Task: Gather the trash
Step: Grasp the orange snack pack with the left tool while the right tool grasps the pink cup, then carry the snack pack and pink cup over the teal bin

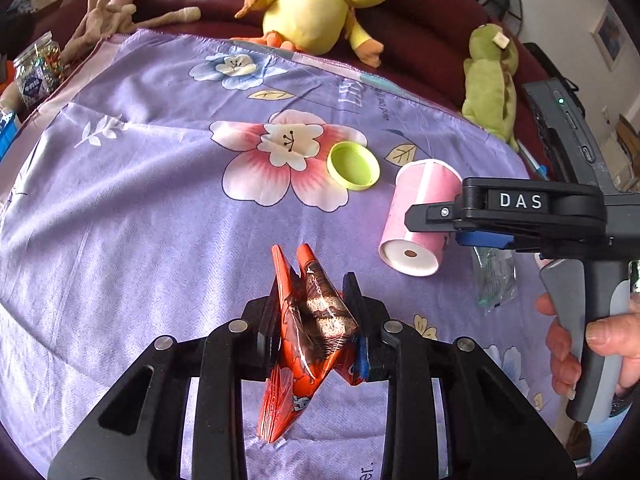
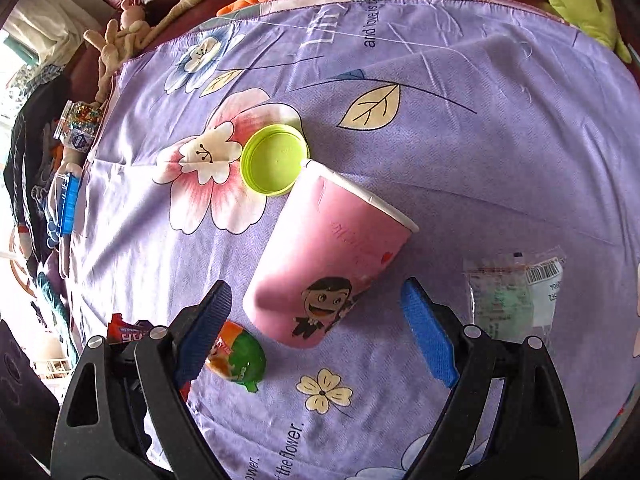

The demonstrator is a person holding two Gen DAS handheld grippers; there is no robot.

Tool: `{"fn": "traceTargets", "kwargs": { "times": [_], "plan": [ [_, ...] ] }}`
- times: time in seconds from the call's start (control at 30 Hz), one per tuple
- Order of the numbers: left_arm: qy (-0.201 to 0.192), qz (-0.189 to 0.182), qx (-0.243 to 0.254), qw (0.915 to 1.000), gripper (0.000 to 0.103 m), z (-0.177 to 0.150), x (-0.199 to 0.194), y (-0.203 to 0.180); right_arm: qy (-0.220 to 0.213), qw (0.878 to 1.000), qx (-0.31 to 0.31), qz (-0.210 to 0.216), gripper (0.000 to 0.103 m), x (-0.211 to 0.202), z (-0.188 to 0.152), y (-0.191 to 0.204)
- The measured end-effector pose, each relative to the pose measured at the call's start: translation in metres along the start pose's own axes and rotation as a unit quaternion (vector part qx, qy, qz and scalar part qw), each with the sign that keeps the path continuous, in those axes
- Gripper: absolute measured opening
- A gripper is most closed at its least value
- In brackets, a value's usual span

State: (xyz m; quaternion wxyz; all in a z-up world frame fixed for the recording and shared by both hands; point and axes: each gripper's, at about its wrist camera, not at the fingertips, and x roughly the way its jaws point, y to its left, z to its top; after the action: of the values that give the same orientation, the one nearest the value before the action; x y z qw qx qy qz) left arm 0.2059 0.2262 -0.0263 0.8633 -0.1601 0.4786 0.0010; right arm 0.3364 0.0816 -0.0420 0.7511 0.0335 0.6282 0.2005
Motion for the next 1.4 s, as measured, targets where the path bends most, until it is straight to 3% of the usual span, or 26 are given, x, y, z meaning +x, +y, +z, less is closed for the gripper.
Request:
{"fn": "traceTargets", "kwargs": {
  "times": [0.03,0.1,0.2,0.53,0.8,1.1,1.4],
  "plan": [
    [0.002,0.001,0.000,1.0000,0.030,0.000,0.002,0.000,-0.001,1.000,0.003,0.000,0.082,0.004,0.001,-0.001],
    [0.005,0.000,0.001,1.0000,0.030,-0.001,0.006,-0.002,-0.002,1.000,0.001,0.007,0.067,0.009,0.002,-0.003],
    [0.007,-0.001,0.005,1.0000,0.030,-0.002,0.009,-0.007,-0.010,1.000,-0.006,0.016,0.058,0.005,-0.001,-0.001],
    [0.007,-0.018,0.041,0.9990,0.030,-0.012,0.000,-0.050,-0.044,0.999,-0.023,0.006,0.057,-0.042,-0.039,-0.021],
    [0.009,-0.036,0.089,0.9953,0.030,-0.034,-0.014,-0.108,-0.080,0.997,0.009,0.012,0.057,-0.096,-0.089,-0.071],
    [0.028,-0.082,0.167,0.9821,0.030,-0.075,-0.025,-0.210,-0.132,0.988,0.084,0.007,0.057,-0.170,-0.179,-0.172],
    [0.061,-0.127,0.264,0.9542,0.030,-0.125,-0.017,-0.339,-0.200,0.958,0.201,-0.035,0.057,-0.240,-0.290,-0.306]
  ]
}}
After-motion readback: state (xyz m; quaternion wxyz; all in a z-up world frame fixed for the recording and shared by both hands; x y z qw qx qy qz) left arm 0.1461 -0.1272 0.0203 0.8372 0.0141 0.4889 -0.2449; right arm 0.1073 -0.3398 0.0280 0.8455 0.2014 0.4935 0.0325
